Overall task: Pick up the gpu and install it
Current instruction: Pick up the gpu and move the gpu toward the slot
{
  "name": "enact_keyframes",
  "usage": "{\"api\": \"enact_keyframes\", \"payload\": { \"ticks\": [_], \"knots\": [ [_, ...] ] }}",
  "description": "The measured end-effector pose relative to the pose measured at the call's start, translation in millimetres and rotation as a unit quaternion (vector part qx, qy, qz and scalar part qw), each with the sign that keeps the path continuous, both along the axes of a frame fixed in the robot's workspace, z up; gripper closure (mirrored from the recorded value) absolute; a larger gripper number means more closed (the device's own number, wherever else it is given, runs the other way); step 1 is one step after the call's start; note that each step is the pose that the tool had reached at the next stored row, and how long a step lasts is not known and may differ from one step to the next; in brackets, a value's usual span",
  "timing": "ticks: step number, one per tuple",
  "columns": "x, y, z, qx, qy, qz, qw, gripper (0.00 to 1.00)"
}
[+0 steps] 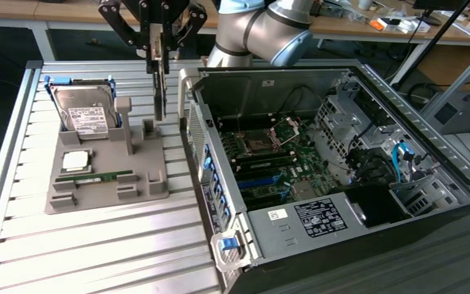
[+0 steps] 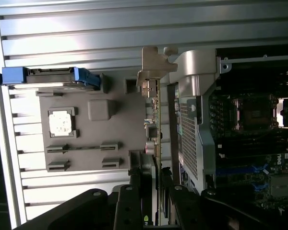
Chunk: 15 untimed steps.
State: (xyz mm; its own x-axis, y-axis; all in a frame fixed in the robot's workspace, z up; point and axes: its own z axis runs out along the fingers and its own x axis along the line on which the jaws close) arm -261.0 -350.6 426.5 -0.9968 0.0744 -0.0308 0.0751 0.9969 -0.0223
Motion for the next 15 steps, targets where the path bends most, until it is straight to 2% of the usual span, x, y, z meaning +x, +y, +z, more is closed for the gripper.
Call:
{"api": "enact_keyframes", "payload": {
  "ticks": [15],
  "knots": [
    [17.1,-0.3,-0.3,-0.0013,0.0,0.0,1.0,0.73]
  ]
}}
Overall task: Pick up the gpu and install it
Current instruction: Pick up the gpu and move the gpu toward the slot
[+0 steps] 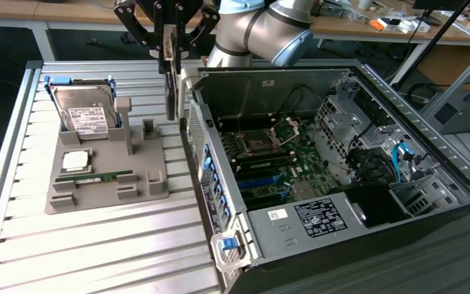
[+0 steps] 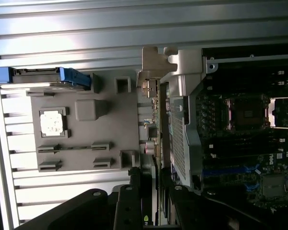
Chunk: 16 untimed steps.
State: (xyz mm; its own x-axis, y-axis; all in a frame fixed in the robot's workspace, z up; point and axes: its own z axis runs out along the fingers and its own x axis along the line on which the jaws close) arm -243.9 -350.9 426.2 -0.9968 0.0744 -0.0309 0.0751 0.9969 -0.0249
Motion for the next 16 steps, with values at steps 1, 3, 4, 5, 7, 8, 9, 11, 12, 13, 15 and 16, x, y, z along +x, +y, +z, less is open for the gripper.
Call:
{"api": "enact_keyframes", "payload": {
  "ticks": [1,3,4,5,7,8,9,11,12,13,15,16],
  "knots": [
    [1.6,-0.1,0.0,-0.0001,0.0,0.0,1.0,0.73],
    [5.0,-0.1,0.0,-0.0004,0.0,0.0,1.0,0.73],
    [5.9,-0.1,-0.1,-0.0005,0.0,0.0,1.0,0.73],
    [7.0,-0.1,-0.1,-0.0006,0.0,0.0,1.0,0.73],
    [8.6,-0.1,-0.1,-0.0007,0.0,0.0,1.0,0.73],
    [9.7,-0.1,-0.1,-0.0008,0.0,0.0,1.0,0.73],
    [11.4,-0.1,-0.1,-0.001,0.0,0.0,1.0,0.73],
    [13.2,-0.1,-0.1,-0.0011,0.0,0.0,1.0,0.73],
    [14.4,-0.1,-0.1,-0.0012,0.0,0.0,1.0,0.73],
    [15.3,-0.1,-0.1,-0.0013,0.0,0.0,1.0,0.73],
    [17.2,-0.1,-0.1,-0.0015,0.0,0.0,1.0,0.73],
    [18.0,-0.1,-0.1,-0.0015,0.0,0.0,1.0,0.73]
  ]
}}
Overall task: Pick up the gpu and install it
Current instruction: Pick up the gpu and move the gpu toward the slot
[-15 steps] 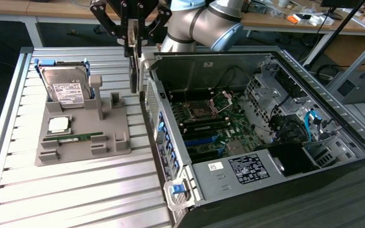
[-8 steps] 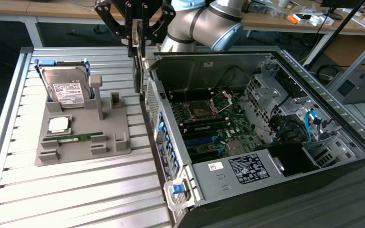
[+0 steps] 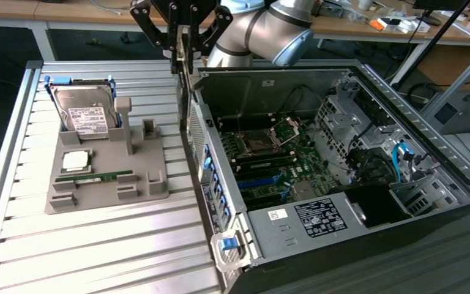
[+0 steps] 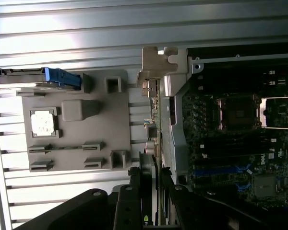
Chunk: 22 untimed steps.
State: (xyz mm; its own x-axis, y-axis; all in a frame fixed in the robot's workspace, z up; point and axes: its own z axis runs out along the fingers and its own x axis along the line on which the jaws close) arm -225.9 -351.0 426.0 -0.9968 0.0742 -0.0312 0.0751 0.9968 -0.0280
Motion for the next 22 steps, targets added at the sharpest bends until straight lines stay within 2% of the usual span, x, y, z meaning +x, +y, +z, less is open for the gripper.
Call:
{"api": "enact_keyframes", "payload": {
  "ticks": [22],
  "knots": [
    [21.1,0.0,-0.2,-0.0012,0.0,0.0,1.0,0.73]
  ]
}}
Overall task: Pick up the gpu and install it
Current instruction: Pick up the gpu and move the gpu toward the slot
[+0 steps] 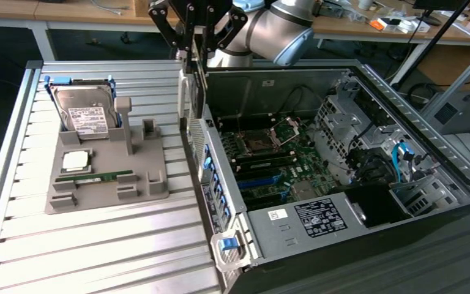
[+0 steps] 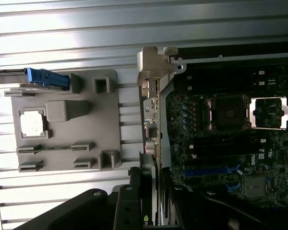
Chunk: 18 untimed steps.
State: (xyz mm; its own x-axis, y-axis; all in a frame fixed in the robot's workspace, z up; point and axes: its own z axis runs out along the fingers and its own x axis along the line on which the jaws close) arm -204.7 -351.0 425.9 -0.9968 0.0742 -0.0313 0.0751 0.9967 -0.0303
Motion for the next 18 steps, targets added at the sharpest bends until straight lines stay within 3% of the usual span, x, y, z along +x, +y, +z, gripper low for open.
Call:
{"api": "enact_keyframes", "payload": {
  "ticks": [18],
  "knots": [
    [21.7,0.0,-0.2,-0.0009,0.0,0.0,1.0,0.73]
  ]
}}
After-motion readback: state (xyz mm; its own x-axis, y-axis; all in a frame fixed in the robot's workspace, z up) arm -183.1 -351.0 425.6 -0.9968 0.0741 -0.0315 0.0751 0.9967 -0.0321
